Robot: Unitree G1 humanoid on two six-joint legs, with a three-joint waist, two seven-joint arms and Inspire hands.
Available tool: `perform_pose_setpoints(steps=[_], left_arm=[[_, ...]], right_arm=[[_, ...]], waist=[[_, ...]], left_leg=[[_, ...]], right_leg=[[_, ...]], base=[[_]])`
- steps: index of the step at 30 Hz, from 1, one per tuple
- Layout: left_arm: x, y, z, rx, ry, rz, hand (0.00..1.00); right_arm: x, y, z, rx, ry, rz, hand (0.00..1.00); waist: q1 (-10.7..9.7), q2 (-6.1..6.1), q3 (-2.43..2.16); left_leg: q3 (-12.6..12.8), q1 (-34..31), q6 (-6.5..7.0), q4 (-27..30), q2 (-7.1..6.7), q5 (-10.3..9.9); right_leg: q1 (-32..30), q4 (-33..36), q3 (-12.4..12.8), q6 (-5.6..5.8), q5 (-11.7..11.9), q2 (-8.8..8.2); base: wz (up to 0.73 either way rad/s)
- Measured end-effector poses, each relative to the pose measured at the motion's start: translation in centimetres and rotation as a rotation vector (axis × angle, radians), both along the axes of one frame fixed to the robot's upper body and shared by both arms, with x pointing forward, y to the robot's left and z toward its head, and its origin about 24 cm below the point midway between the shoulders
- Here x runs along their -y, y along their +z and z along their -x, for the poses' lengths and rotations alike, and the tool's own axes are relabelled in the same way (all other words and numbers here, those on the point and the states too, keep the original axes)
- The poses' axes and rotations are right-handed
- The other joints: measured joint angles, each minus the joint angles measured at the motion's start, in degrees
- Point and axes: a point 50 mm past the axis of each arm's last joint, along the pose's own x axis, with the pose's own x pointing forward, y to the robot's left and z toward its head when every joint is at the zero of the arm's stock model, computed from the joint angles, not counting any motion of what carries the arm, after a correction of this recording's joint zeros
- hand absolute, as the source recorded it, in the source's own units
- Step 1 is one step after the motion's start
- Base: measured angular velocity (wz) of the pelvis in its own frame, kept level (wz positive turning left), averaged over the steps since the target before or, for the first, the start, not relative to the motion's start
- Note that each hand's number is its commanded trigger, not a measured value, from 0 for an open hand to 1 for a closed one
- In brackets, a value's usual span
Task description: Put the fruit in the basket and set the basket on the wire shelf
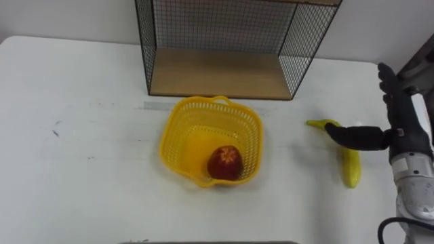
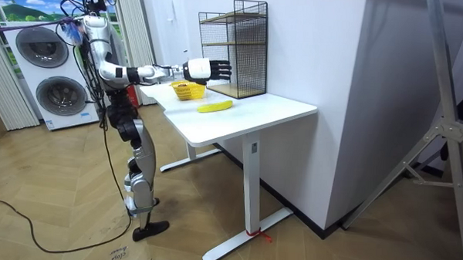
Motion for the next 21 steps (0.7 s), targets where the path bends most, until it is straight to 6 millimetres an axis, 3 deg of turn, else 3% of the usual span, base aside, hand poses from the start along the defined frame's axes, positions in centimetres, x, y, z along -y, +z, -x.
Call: perform_pose_setpoints(steps=[4,14,21], left_arm=[[0.0,0.1,-0.2,-0.002,-0.001,0.002,0.0],[-0.3,0.3,0.2,-0.004,0.021,-0.015,0.0],[-0.3,0.3,0.2,-0.009,0.02,-0.007,0.0]], right_arm=[[0.3,-0.6,0.1,-0.029,-0.021,-0.006,0.0],[0.9,-2.3,0.3,-0.111,-0.065,-0.059,0.0],[1.3,-3.5,-0.1,-0.175,-0.076,-0.094,0.0]], waist=[[0.1,0.52,-0.24],[0.3,-0.26,0.13],[0.4,-0.59,0.04]], left_leg=[[0.1,0.2,0.0,0.0,0.0,0.0],[0.2,0.8,0.0,0.0,-0.06,0.0],[0.0,0.9,0.0,0.0,-0.07,0.0]], right_leg=[[0.0,0.0,0.0,0.0,0.0,-0.01],[0.9,-0.2,0.1,0.03,0.0,-0.08],[0.9,-0.2,0.0,0.04,0.0,-0.04]], base=[[0.0],[0.0],[0.0]])
